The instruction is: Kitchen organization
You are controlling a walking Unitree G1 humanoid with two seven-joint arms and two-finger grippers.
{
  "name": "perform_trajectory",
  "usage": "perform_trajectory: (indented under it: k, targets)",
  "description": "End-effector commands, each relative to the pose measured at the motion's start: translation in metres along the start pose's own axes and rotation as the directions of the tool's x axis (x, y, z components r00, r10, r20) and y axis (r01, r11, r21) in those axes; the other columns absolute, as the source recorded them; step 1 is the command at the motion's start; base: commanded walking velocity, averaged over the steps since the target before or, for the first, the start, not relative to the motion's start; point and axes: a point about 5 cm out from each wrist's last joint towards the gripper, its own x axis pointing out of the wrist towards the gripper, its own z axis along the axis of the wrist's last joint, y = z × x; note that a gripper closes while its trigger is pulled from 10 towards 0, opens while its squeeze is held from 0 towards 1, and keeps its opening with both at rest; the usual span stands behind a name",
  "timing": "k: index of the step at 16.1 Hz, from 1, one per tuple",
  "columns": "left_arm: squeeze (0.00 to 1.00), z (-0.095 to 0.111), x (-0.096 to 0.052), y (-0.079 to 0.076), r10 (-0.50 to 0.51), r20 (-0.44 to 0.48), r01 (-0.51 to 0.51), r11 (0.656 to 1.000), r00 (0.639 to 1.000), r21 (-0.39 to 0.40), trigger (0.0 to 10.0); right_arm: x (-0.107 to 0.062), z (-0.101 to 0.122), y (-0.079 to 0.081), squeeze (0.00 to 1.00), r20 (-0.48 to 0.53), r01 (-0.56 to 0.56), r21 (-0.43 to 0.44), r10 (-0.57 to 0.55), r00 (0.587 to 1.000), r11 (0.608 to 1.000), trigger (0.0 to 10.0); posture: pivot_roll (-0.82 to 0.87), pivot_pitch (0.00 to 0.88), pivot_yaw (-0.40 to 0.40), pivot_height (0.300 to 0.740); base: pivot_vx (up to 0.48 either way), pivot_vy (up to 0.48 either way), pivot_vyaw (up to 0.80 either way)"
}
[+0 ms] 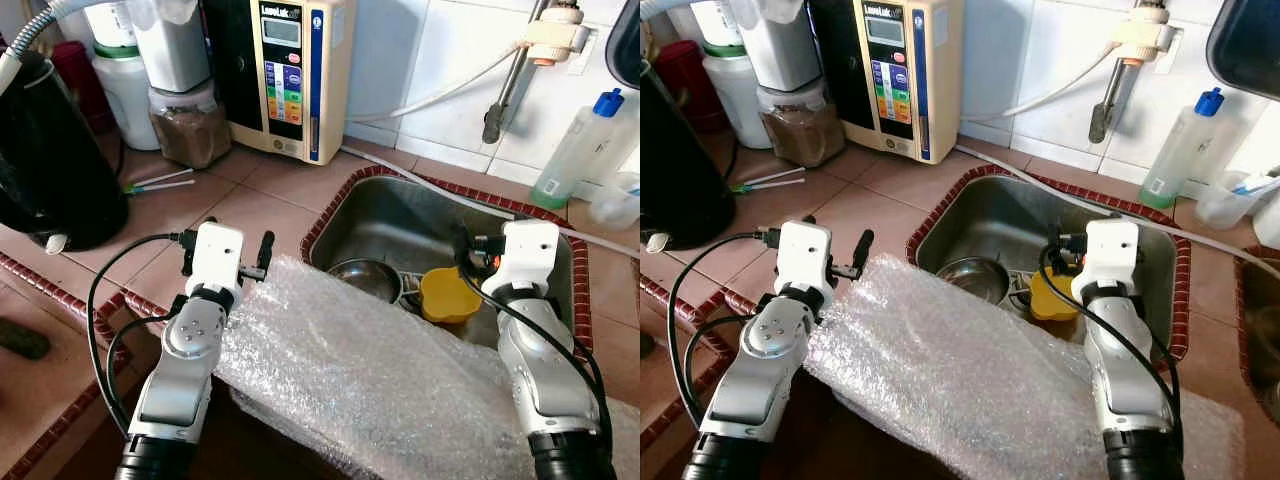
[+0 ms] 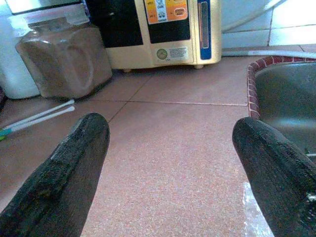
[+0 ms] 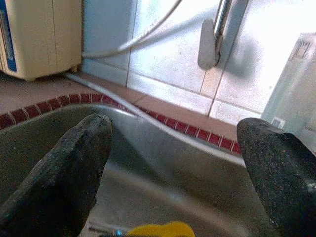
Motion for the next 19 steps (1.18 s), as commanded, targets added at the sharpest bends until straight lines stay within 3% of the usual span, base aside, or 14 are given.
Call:
perform_trajectory:
  k: [1,2,3,4,5,9,11,14,19]
  targets:
    - [0.00,0.007,0.001,0.000,0.001,0.017,-0.001,1.000,1.000,0.000,10.0,-0.001,0.002,0.000,0.59,-0.010,0.000,0.020,0.000,1.000,1.000,10.0,0.02,0.000,-0.004,0.740,0.000,0.000,-0.79]
    - [0.00,0.010,0.002,0.001,0.012,0.015,-0.011,1.000,1.000,-0.013,10.0,-0.002,0.002,0.002,0.40,-0.022,-0.009,0.036,0.010,1.000,0.999,10.0,0.02,0.000,-0.006,0.740,0.000,0.000,-0.78]
    - [0.00,0.011,0.002,0.001,0.010,0.017,-0.010,1.000,1.000,-0.012,10.0,-0.002,0.003,0.003,0.28,-0.021,-0.011,0.036,0.012,1.000,0.999,10.0,0.02,0.000,-0.008,0.740,0.000,0.000,-0.78]
    - [0.00,0.012,0.002,0.002,0.006,0.021,-0.006,1.000,1.000,-0.008,10.0,-0.002,0.004,0.004,0.27,-0.023,-0.014,0.037,0.015,1.000,0.999,10.0,0.02,0.000,-0.009,0.740,0.000,0.000,-0.77]
    - [0.00,0.013,0.001,0.003,0.014,0.012,-0.014,1.000,1.000,-0.016,10.0,-0.001,0.006,0.005,0.18,-0.021,-0.023,0.039,0.024,0.999,0.999,10.0,0.02,0.000,-0.016,0.740,0.000,0.000,-0.77]
    - [0.00,0.011,-0.001,0.007,0.011,0.003,-0.011,1.000,1.000,-0.027,10.0,0.002,0.009,0.008,0.14,-0.029,-0.039,0.048,0.041,0.999,0.998,10.0,0.02,0.000,-0.021,0.740,0.000,0.000,-0.77]
    - [0.00,0.013,-0.001,0.006,-0.013,0.013,0.014,0.999,1.000,-0.042,10.0,0.003,0.011,0.010,0.06,-0.026,-0.043,0.060,0.044,0.999,0.997,10.0,0.02,0.000,-0.016,0.740,0.000,0.000,-0.77]
    - [0.00,0.017,0.000,0.002,-0.055,0.028,0.056,0.997,0.998,-0.056,10.0,0.002,0.011,0.012,0.05,-0.020,-0.039,0.066,0.041,0.999,0.997,10.0,0.02,0.000,-0.007,0.740,0.000,0.000,-0.71]
    - [0.00,0.017,0.001,-0.001,-0.066,0.014,0.066,0.997,0.998,-0.046,10.0,0.001,0.012,0.018,0.05,-0.013,-0.054,0.078,0.055,0.998,0.996,10.0,0.02,0.000,-0.007,0.740,0.000,0.000,0.00]
